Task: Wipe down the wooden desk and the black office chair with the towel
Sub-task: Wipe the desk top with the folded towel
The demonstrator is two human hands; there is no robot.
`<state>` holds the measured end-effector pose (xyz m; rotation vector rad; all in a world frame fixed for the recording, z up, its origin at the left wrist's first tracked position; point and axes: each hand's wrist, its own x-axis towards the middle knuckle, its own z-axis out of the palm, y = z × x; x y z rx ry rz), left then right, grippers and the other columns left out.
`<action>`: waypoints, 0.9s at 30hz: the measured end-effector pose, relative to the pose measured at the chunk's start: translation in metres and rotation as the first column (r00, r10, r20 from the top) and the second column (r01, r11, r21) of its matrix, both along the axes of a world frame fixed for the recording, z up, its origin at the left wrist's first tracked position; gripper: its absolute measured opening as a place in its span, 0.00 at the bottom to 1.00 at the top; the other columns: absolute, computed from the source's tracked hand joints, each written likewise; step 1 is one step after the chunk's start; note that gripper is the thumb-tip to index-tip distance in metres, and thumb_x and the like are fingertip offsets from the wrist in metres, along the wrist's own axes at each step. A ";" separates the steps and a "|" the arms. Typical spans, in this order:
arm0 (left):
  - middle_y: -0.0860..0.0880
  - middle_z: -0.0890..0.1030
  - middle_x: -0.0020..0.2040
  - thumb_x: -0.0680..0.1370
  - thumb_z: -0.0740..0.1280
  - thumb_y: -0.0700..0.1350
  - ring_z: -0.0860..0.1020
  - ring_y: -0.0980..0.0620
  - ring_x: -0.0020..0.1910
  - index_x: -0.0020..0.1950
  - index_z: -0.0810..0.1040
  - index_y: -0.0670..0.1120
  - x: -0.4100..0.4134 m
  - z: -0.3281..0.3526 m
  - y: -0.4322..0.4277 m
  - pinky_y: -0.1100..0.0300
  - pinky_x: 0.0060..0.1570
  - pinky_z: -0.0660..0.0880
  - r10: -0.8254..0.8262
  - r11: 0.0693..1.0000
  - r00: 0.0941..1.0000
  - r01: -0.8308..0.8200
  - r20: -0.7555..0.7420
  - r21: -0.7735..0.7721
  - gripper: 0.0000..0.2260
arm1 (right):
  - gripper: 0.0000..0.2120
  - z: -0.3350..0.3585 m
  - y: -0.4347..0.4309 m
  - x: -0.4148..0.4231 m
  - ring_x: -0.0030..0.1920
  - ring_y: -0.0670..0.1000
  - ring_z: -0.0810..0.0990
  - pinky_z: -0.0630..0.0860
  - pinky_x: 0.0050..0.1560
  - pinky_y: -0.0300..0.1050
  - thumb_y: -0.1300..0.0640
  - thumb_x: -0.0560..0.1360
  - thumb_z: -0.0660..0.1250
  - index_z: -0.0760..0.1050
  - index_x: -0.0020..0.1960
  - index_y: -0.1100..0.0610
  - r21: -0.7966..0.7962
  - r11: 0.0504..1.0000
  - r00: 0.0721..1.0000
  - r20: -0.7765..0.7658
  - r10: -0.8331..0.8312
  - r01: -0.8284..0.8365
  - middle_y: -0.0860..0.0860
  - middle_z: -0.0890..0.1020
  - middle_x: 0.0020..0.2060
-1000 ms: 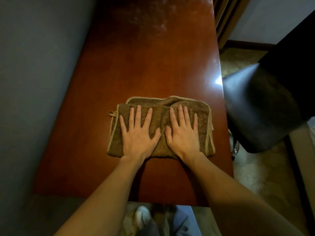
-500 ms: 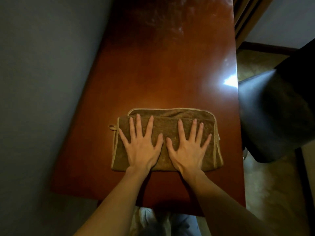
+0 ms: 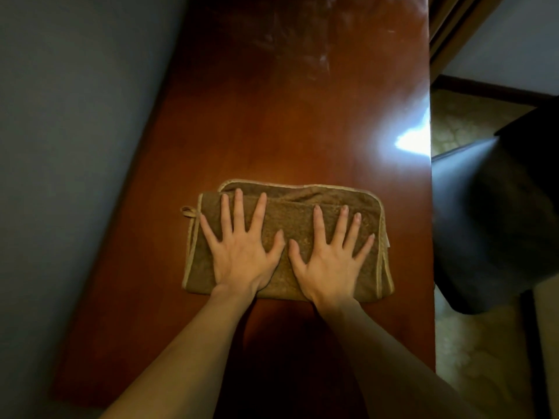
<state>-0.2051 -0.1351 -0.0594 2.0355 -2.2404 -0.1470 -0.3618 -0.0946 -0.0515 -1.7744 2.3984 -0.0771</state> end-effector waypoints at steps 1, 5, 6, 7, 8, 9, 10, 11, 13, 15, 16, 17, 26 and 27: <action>0.45 0.49 0.85 0.80 0.48 0.69 0.45 0.42 0.83 0.84 0.49 0.59 -0.001 0.001 -0.007 0.27 0.75 0.45 -0.003 1.000 1.000 0.003 0.003 0.007 0.34 | 0.39 0.000 -0.009 -0.002 0.81 0.66 0.42 0.44 0.74 0.76 0.29 0.77 0.47 0.52 0.83 0.47 0.004 1.000 1.000 -0.014 0.018 -0.018 0.63 0.48 0.82; 0.45 0.47 0.85 0.80 0.47 0.69 0.43 0.42 0.83 0.84 0.47 0.59 -0.006 0.001 -0.039 0.27 0.75 0.44 0.000 1.000 1.000 0.000 0.011 0.016 0.34 | 0.40 -0.001 -0.046 -0.010 0.80 0.70 0.45 0.46 0.74 0.77 0.30 0.77 0.49 0.55 0.82 0.52 -0.013 0.997 0.996 -0.046 0.070 -0.070 0.66 0.51 0.80; 0.45 0.47 0.85 0.80 0.47 0.69 0.43 0.42 0.83 0.84 0.47 0.59 -0.008 0.000 -0.049 0.27 0.75 0.44 -0.001 1.000 1.000 0.001 0.011 0.011 0.34 | 0.41 -0.003 -0.055 -0.012 0.80 0.70 0.44 0.45 0.74 0.77 0.30 0.77 0.49 0.51 0.83 0.51 -0.024 0.997 0.997 -0.042 0.067 -0.068 0.65 0.50 0.81; 0.45 0.47 0.85 0.80 0.47 0.69 0.43 0.42 0.83 0.84 0.47 0.59 -0.010 0.001 -0.058 0.27 0.75 0.44 -0.006 1.000 1.000 0.006 0.011 0.007 0.34 | 0.41 -0.004 -0.061 -0.013 0.80 0.69 0.44 0.45 0.74 0.76 0.30 0.77 0.48 0.47 0.84 0.49 -0.037 0.997 0.997 -0.037 0.063 -0.064 0.64 0.50 0.81; 0.44 0.47 0.85 0.80 0.47 0.69 0.43 0.42 0.83 0.84 0.47 0.59 -0.013 0.000 -0.069 0.27 0.74 0.44 -0.012 1.000 1.000 0.012 0.011 0.009 0.34 | 0.40 -0.006 -0.069 -0.014 0.80 0.68 0.43 0.44 0.74 0.76 0.30 0.78 0.48 0.45 0.84 0.47 -0.046 0.997 0.998 -0.033 0.056 -0.057 0.63 0.49 0.81; 0.44 0.47 0.85 0.80 0.47 0.69 0.43 0.42 0.83 0.84 0.47 0.59 -0.014 0.000 -0.078 0.27 0.75 0.44 -0.018 1.000 1.000 0.018 0.011 0.013 0.34 | 0.40 -0.007 -0.076 -0.015 0.81 0.67 0.42 0.44 0.75 0.76 0.30 0.78 0.48 0.43 0.83 0.46 -0.052 0.998 0.999 -0.027 0.046 -0.048 0.62 0.49 0.81; 0.44 0.46 0.85 0.80 0.47 0.69 0.43 0.42 0.83 0.84 0.47 0.59 -0.016 0.000 -0.086 0.27 0.75 0.44 -0.025 0.999 1.000 0.025 0.011 0.022 0.34 | 0.39 -0.007 -0.082 -0.016 0.81 0.67 0.42 0.44 0.75 0.75 0.30 0.78 0.48 0.43 0.83 0.46 -0.049 0.998 0.999 -0.021 0.037 -0.038 0.62 0.49 0.82; 0.44 0.46 0.85 0.80 0.47 0.69 0.42 0.42 0.83 0.84 0.46 0.59 -0.018 0.000 -0.092 0.27 0.75 0.44 -0.028 0.999 1.000 0.028 0.012 0.026 0.35 | 0.39 -0.007 -0.086 -0.017 0.81 0.66 0.42 0.44 0.75 0.75 0.30 0.78 0.48 0.43 0.83 0.45 -0.045 0.999 0.999 -0.016 0.030 -0.031 0.61 0.48 0.82; 0.44 0.46 0.85 0.80 0.47 0.69 0.42 0.42 0.83 0.84 0.46 0.58 -0.020 0.000 -0.104 0.27 0.75 0.44 -0.028 0.999 1.000 0.028 0.008 0.022 0.35 | 0.39 -0.006 -0.097 -0.019 0.81 0.65 0.41 0.43 0.75 0.75 0.30 0.78 0.47 0.43 0.83 0.45 -0.042 0.999 1.000 -0.009 0.028 -0.028 0.61 0.47 0.82; 0.44 0.45 0.85 0.80 0.47 0.69 0.42 0.42 0.83 0.84 0.46 0.58 -0.024 0.002 -0.113 0.27 0.75 0.43 -0.025 0.999 1.000 0.025 0.010 0.023 0.35 | 0.39 -0.005 -0.110 -0.022 0.81 0.65 0.40 0.42 0.75 0.74 0.30 0.78 0.47 0.42 0.83 0.44 -0.037 0.999 0.999 -0.006 0.035 -0.035 0.60 0.47 0.82; 0.44 0.45 0.85 0.80 0.46 0.69 0.41 0.42 0.83 0.84 0.45 0.58 -0.026 0.002 -0.120 0.27 0.74 0.43 -0.026 0.999 1.000 0.026 0.012 0.027 0.35 | 0.39 -0.005 -0.117 -0.023 0.81 0.65 0.40 0.42 0.75 0.74 0.30 0.78 0.47 0.42 0.83 0.44 -0.035 0.999 1.000 -0.007 0.030 -0.030 0.60 0.47 0.82; 0.44 0.44 0.85 0.80 0.46 0.69 0.41 0.42 0.83 0.84 0.45 0.58 -0.028 0.003 -0.127 0.27 0.74 0.43 -0.027 0.999 1.000 0.027 0.014 0.033 0.35 | 0.39 -0.005 -0.123 -0.024 0.81 0.64 0.40 0.42 0.76 0.73 0.30 0.78 0.47 0.43 0.83 0.44 -0.040 0.999 1.000 -0.005 0.019 -0.019 0.60 0.47 0.82; 0.44 0.44 0.85 0.79 0.45 0.69 0.40 0.42 0.83 0.84 0.44 0.58 -0.048 0.004 -0.185 0.27 0.74 0.41 0.001 0.999 1.000 -0.002 0.000 0.049 0.35 | 0.38 -0.007 -0.183 -0.033 0.81 0.65 0.44 0.43 0.76 0.73 0.33 0.78 0.50 0.47 0.83 0.45 -0.089 0.996 1.000 -0.004 -0.021 0.020 0.60 0.51 0.82; 0.44 0.44 0.85 0.79 0.45 0.69 0.40 0.42 0.83 0.84 0.44 0.58 -0.050 0.005 -0.192 0.27 0.74 0.41 0.006 0.999 1.000 -0.006 -0.003 0.051 0.35 | 0.37 -0.007 -0.190 -0.034 0.81 0.65 0.44 0.44 0.76 0.73 0.33 0.78 0.50 0.48 0.83 0.45 -0.091 0.996 1.000 -0.006 -0.023 0.022 0.60 0.51 0.82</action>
